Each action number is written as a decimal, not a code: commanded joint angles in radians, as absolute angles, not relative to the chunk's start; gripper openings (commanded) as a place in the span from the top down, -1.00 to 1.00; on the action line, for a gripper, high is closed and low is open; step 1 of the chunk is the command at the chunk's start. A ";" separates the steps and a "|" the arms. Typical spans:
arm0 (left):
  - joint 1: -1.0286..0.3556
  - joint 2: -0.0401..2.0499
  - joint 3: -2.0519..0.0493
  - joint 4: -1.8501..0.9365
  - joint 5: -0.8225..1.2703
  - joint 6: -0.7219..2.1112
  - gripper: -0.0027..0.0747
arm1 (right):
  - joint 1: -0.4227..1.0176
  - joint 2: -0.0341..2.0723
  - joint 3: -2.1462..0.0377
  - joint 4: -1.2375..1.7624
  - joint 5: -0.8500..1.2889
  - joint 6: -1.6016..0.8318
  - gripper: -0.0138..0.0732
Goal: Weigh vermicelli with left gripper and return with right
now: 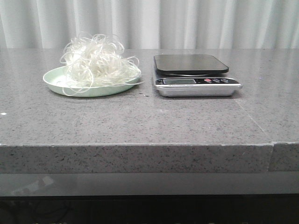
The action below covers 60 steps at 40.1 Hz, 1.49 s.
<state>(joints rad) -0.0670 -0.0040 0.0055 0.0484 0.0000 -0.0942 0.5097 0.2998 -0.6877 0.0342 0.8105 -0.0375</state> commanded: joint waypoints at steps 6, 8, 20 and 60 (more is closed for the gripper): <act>-0.077 -0.027 0.042 0.039 -0.081 -0.102 0.53 | 0.270 0.137 -0.442 0.022 0.434 -0.044 0.32; -0.077 -0.027 0.042 0.039 -0.081 -0.102 0.53 | 0.218 0.099 -0.371 0.022 0.361 -0.044 0.32; -0.077 -0.027 0.042 0.039 -0.081 -0.102 0.53 | 0.038 -0.024 -0.028 0.064 -0.014 -0.042 0.32; -0.077 -0.027 0.042 0.039 -0.081 -0.102 0.53 | 0.029 -0.027 0.023 0.096 -0.062 -0.041 0.32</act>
<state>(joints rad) -0.0670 -0.0040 0.0055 0.0484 0.0000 -0.0942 0.0356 -0.0110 0.0257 0.0917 0.0188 -0.0375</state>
